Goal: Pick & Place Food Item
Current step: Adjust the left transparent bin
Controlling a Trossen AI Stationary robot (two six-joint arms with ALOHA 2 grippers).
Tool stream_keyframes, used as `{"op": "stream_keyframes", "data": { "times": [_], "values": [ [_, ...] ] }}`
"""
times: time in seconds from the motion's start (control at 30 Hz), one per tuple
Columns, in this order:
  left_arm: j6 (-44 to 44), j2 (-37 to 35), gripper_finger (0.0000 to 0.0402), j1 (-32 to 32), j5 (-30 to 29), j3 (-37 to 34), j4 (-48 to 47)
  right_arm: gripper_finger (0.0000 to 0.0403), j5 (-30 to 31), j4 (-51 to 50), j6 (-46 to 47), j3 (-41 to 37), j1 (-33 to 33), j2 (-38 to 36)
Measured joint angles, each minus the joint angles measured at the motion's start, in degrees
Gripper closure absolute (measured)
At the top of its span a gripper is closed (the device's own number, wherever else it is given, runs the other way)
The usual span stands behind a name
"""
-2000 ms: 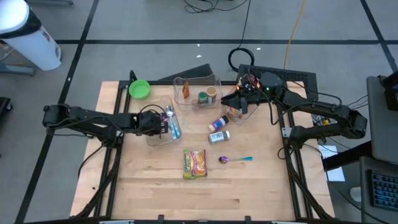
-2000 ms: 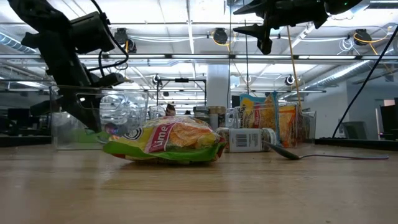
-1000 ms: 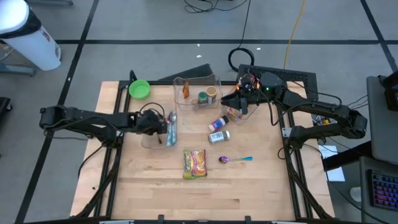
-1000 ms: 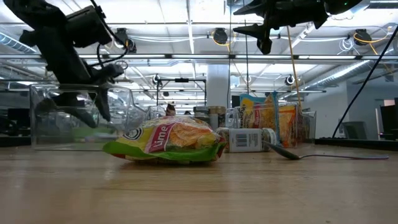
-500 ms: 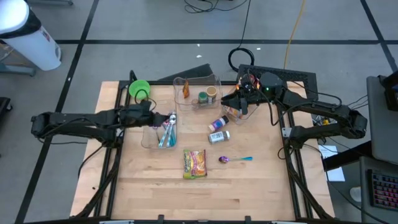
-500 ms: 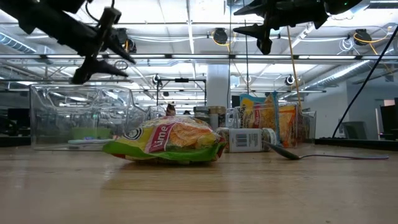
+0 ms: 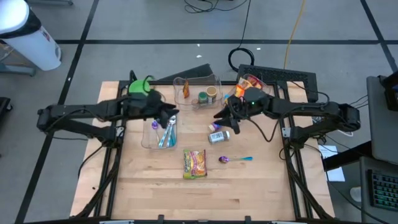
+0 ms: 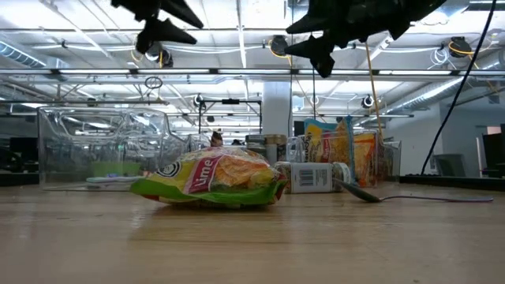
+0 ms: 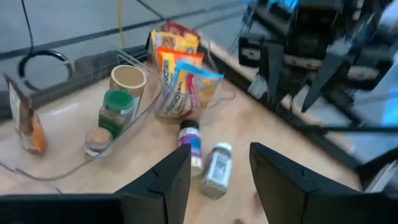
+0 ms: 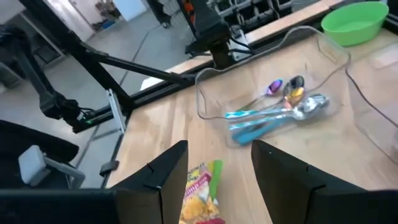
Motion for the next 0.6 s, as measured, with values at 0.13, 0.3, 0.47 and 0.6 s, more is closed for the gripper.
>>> {"op": "stream_keyframes", "data": {
  "times": [0.13,0.3,0.47,0.6],
  "values": [
    [4.76,7.58,0.0231,0.11,2.05,6.99,-7.40,0.0234,0.69,-0.08,0.16,-0.02,-0.56,0.14],
    [6.68,16.40,0.0231,1.24,5.62,11.64,-14.32,0.0234,1.86,-0.48,-0.09,-0.02,-2.49,-1.40],
    [7.95,23.15,0.0231,2.45,10.34,12.71,-15.36,0.0234,1.97,-0.95,0.04,-0.02,-4.54,-3.00],
    [9.22,26.77,0.0231,3.15,13.07,12.74,-15.88,0.0234,1.90,-1.11,0.04,-0.02,-5.13,-3.88]
  ]
}}
